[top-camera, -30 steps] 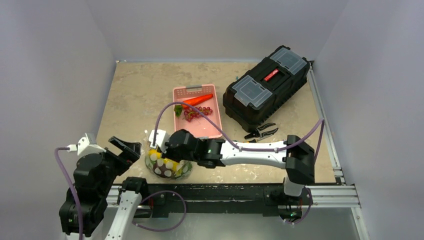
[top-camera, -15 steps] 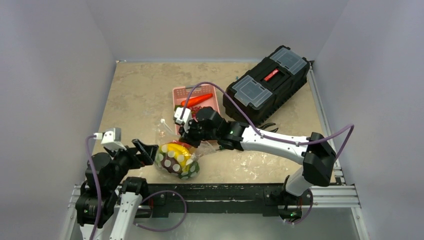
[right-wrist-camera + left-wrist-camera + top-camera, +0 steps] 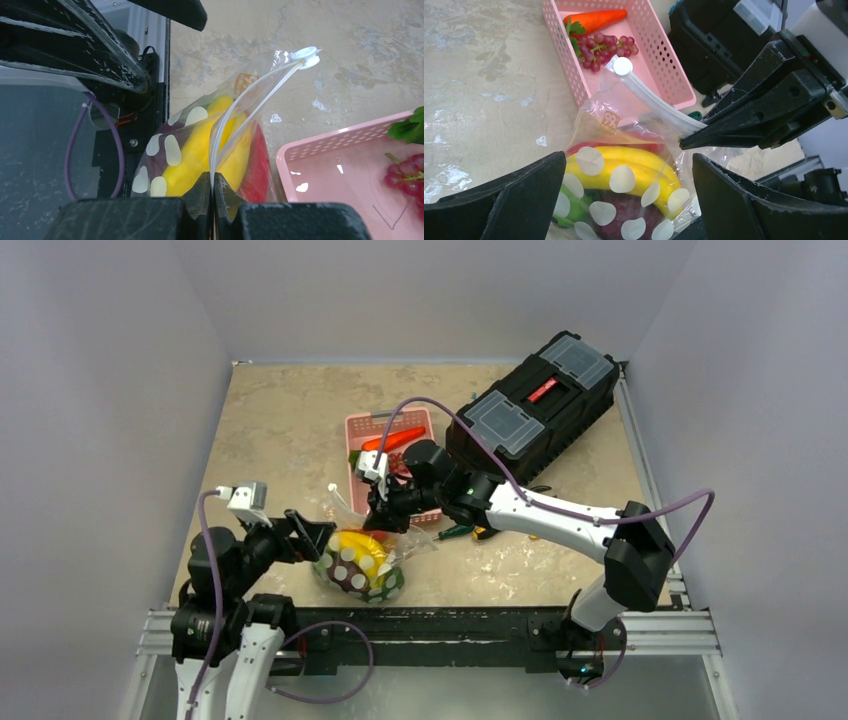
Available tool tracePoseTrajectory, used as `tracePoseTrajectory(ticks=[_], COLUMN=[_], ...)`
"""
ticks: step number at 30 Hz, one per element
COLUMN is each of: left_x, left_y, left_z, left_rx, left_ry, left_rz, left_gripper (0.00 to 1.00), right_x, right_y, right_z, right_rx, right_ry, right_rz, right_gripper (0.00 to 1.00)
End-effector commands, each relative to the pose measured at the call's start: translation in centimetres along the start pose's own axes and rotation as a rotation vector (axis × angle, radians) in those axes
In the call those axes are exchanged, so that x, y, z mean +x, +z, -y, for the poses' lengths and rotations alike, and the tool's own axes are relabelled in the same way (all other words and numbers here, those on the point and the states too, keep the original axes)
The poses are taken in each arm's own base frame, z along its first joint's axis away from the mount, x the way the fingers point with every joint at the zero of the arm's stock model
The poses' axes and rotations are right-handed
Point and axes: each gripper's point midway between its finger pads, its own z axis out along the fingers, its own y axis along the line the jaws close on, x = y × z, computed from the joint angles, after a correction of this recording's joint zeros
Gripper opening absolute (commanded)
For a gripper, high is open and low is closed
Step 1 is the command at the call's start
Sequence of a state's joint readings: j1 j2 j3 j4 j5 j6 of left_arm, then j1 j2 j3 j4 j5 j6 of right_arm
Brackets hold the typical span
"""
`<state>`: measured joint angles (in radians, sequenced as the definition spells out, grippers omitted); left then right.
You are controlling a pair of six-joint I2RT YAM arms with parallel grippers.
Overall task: Place the food in the zip-top bag and seal the zipper
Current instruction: Adjust the zipper food storage bag at the center of the board.
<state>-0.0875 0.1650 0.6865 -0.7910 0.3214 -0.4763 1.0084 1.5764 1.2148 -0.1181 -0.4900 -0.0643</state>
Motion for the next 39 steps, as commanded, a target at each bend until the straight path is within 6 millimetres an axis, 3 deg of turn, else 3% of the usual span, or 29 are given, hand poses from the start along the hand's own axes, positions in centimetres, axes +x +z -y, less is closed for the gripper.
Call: tracePoseTrajectory(ticks=[1, 5, 10, 16, 25, 31, 39], left_x=[-1.9, -1.8, -1.8, -1.6, -2.2, -2.4, -0.4], left_y=[0.2, 0.8, 2.3, 4.8, 5.5, 6.0, 7.6], left_z=[2.2, 4.4, 3.0, 2.1, 5.0, 4.4, 5.8], left_rx=[0.113, 0.284, 0.228, 0.212, 0.396, 0.365, 0.557], left_ry=[0.169, 0.282, 0.299, 0.239, 0.228, 0.203, 0.104], left_rz=[-0.011, -0.029, -0.073, -0.092, -0.177, -0.153, -0.323], left_gripper=[0.97, 0.97, 0.95, 0.93, 0.92, 0.97, 0.98], right_x=[-1.6, -1.5, -1.3, -1.2, -1.8, -2.1, -1.9], right_y=[-0.5, -0.4, -0.8, -1.2, -3.8, -5.4, -5.5], right_z=[-1.1, -0.8, 0.0, -0.4, -0.4, -1.1, -0.7], right_rx=[-0.09, -0.091, -0.082, -0.12, -0.097, -0.104, -0.081], right_ry=[-0.027, -0.024, -0.011, -0.034, -0.083, -0.098, -0.11], right_rz=[0.026, 0.018, 0.021, 0.032, 0.097, 0.12, 0.107], right_gripper=[0.0, 0.0, 0.0, 0.0, 0.0, 0.0, 0.0])
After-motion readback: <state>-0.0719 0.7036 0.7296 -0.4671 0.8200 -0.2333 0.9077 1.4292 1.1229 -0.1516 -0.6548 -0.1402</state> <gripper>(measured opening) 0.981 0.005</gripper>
